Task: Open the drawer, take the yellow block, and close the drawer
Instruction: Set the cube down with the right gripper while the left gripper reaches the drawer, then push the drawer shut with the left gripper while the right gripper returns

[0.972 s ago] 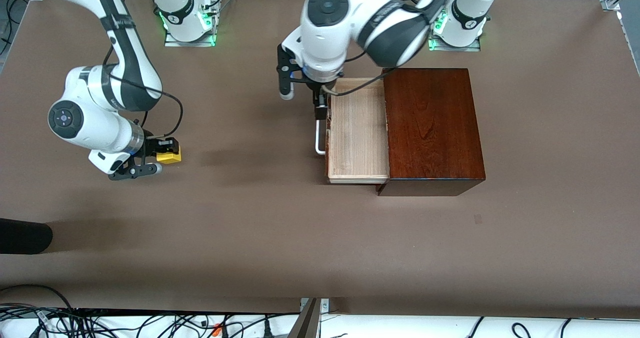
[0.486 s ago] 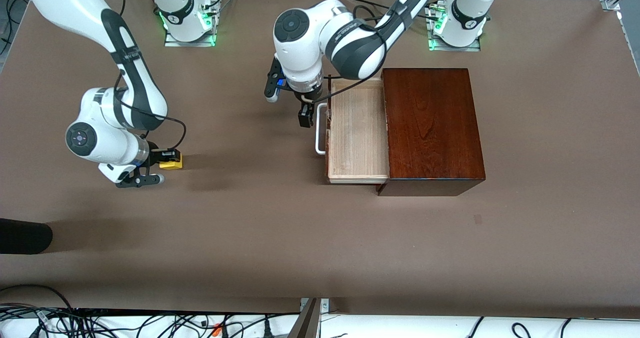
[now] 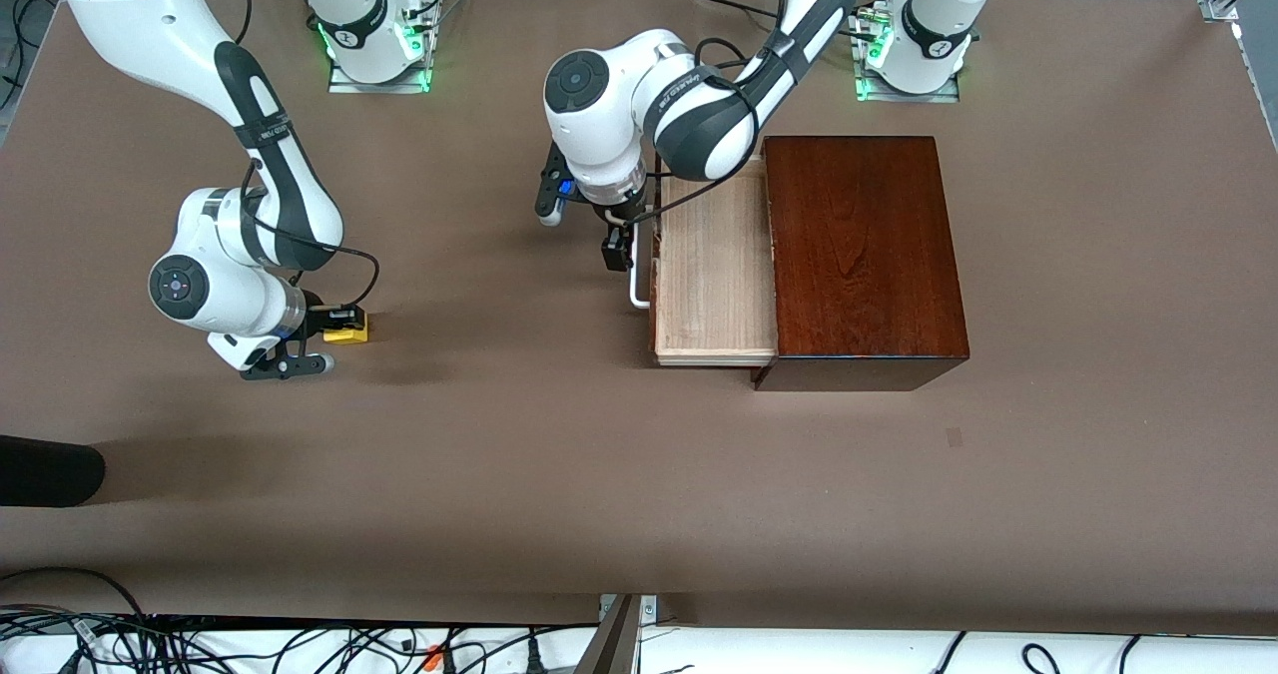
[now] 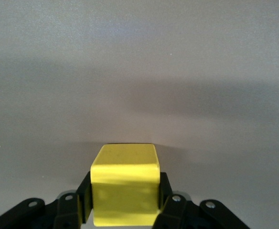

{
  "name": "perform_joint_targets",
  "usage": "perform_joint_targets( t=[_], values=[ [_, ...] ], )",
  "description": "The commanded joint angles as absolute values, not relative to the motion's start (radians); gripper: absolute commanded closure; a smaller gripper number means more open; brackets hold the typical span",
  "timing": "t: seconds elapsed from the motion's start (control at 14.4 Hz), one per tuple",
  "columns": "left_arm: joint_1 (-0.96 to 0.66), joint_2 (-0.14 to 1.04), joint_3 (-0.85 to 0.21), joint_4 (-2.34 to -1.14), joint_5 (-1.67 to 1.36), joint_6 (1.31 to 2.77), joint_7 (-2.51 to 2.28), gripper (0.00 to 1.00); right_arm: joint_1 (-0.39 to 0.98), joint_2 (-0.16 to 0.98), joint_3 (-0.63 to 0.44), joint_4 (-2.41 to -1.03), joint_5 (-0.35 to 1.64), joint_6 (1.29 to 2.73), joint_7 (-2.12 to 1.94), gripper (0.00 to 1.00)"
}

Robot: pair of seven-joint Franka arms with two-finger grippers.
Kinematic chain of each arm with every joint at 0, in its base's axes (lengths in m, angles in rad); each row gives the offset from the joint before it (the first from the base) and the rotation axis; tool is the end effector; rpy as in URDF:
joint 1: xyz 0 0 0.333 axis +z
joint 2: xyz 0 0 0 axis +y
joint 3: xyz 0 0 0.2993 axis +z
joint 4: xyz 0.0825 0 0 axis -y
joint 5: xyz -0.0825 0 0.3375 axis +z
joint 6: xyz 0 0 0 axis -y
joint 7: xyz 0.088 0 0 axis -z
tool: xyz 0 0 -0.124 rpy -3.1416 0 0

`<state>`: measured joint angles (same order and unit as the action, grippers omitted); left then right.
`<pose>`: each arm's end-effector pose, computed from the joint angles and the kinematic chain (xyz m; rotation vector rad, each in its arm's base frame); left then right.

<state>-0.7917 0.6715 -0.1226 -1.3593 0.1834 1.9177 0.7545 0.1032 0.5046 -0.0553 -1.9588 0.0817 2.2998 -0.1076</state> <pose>0.4300 -0.5062 0.3095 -1.9842 2.3007 0.1518 0.5589 0.0301 0.2078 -3.0936 -0.1561 0.2502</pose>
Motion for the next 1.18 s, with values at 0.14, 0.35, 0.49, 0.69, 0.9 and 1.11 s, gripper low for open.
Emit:
perform_joint_targets(
  t=[0.14,0.35,0.49,0.69,0.9,1.11],
  values=[
    [-0.799,0.684,-0.109,-1.351,0.239,1.901,0.733,0.00,0.092,0.506,-0.055,-1.956,0.064,2.315,-0.106,0.01],
    [-0.787,0.672,-0.101,-1.350,0.241,1.862,0.735,0.00,0.092,0.491,-0.061,-1.947,0.064,2.312,-0.106,0.00],
    [-0.781,0.661,-0.092,-1.351,0.274,1.844,0.736,0.00,0.092,0.465,-0.074,-1.934,0.064,2.310,-0.106,0.00],
    [-0.775,0.658,-0.091,-1.350,0.305,1.806,0.738,0.00,0.094,0.408,-0.106,-1.899,0.063,2.306,-0.113,0.00],
    [-0.753,0.655,-0.091,-1.351,0.307,1.780,0.745,0.00,0.094,0.309,-0.106,-1.893,0.061,2.222,-0.104,0.00],
    [-0.747,0.646,-0.089,-1.380,0.313,1.763,0.744,0.00,0.094,0.198,-0.098,-1.893,0.057,2.126,-0.101,0.00]
  ],
)
